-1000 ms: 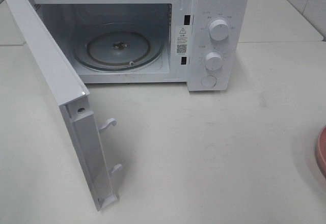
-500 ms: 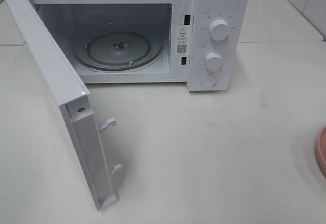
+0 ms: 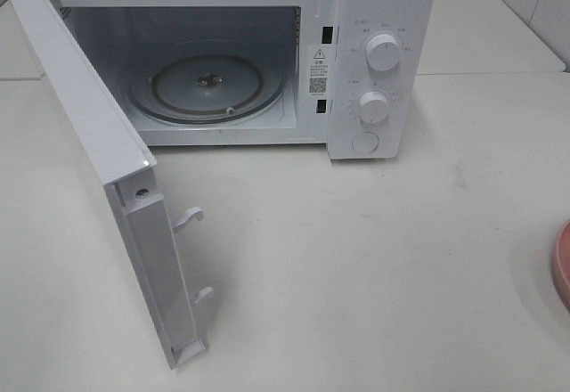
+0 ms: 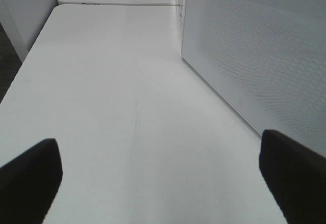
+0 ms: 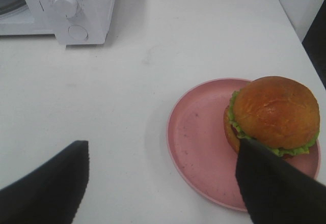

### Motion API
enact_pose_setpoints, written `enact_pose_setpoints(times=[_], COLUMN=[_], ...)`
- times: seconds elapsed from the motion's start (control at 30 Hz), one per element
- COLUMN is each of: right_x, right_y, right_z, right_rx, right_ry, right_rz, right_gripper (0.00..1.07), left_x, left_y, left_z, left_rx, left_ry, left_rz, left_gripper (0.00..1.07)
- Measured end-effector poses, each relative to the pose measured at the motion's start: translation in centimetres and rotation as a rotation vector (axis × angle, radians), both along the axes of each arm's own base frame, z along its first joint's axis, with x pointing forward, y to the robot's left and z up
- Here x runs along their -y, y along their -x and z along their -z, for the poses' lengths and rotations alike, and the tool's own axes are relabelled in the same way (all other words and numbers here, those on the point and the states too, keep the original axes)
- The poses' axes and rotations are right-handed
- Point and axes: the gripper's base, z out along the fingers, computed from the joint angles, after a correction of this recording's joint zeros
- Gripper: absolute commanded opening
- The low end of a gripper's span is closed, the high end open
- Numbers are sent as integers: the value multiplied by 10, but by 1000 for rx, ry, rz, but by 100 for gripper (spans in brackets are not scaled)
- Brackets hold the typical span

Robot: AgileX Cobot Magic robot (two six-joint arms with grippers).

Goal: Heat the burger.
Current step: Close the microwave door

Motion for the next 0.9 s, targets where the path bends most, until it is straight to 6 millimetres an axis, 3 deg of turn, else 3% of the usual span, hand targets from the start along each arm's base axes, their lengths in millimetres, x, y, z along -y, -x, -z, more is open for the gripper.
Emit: enact_pose_setpoints(times=[0.9], right_x=[0], right_y=[3], right_z=[1], right_rx=[13], right_ry=[-3], right_rz=[16], right_gripper=[76], left_x=[0], left_y=[0], left_z=[0], left_rx=[0], left_ry=[0], left_rz=[0], left_gripper=[101])
